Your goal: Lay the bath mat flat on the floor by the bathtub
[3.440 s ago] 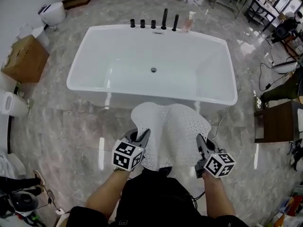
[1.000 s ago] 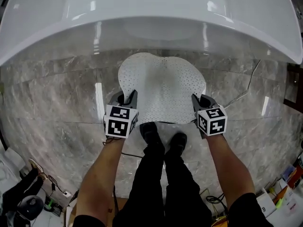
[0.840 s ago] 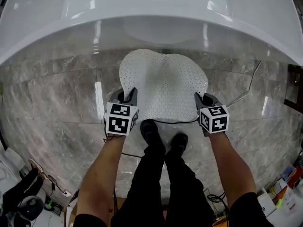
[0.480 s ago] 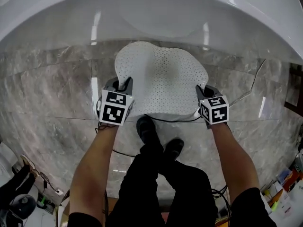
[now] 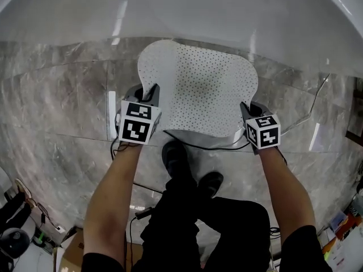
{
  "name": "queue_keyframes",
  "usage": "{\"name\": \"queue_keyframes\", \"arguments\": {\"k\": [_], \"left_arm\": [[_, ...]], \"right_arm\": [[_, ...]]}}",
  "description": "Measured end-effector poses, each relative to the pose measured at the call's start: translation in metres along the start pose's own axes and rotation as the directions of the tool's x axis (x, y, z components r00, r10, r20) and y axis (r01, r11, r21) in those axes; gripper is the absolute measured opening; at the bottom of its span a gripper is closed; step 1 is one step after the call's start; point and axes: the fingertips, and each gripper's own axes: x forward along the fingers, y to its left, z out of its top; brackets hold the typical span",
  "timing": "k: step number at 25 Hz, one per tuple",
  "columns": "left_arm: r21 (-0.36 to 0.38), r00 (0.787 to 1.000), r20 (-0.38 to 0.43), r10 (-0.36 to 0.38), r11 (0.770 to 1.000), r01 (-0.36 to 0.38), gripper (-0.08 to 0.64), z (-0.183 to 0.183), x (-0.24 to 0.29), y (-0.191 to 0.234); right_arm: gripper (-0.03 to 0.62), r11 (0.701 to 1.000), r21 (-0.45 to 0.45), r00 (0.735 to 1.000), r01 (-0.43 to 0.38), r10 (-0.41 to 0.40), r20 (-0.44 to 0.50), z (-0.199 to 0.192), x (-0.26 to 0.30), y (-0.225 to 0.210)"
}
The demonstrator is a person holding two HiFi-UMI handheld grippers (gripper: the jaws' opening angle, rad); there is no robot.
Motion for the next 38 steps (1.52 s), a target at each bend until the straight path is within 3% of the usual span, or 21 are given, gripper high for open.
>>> {"name": "queue_keyframes", "arguments": {"k": [6,16,22,26,31,34,38], "left_arm": [[0.106,0.999,-0.009,0.034,0.994,-0.033,0.023,-0.015,0.016,0.018],[0.163,0.992,-0.049,0.114,0.981,-0.105,0.023,-0.038,0.060,0.036],[0.169,0.980,-0.077,0.182,0.971,-0.167,0.026,-0.045,0.084,0.067],[0.130,0.970,-0.062,0.233,0.966,-0.224,0.034,-0.046,0.089,0.091],[0.074,0.939,-0.104,0.329,0.944,-0.322,0.029,-0.075,0.089,0.123],[0.043,0.928,-0.128,0.350,0.937,-0.348,0.028,-0.089,0.084,0.141],[0.026,0.926,-0.121,0.357,0.934,-0.357,0.026,-0.094,0.084,0.151]], "right_arm": [[0.023,1.000,0.012,1.000,0.026,-0.026,-0.010,-0.027,0.022,-0.008],[0.023,0.998,-0.019,0.994,0.065,-0.066,-0.090,-0.048,0.068,-0.060],[0.025,0.999,0.019,0.994,0.045,-0.043,-0.096,-0.054,0.096,-0.082],[0.026,0.998,-0.066,0.996,-0.002,-0.004,-0.085,-0.036,0.108,-0.081],[0.028,0.987,-0.120,0.986,-0.108,0.090,-0.142,-0.035,0.116,-0.068],[0.029,0.986,-0.069,0.981,-0.154,0.144,-0.129,-0.041,0.108,-0.068],[0.044,0.976,0.091,0.972,-0.200,0.209,-0.109,-0.058,0.096,-0.074]]}}
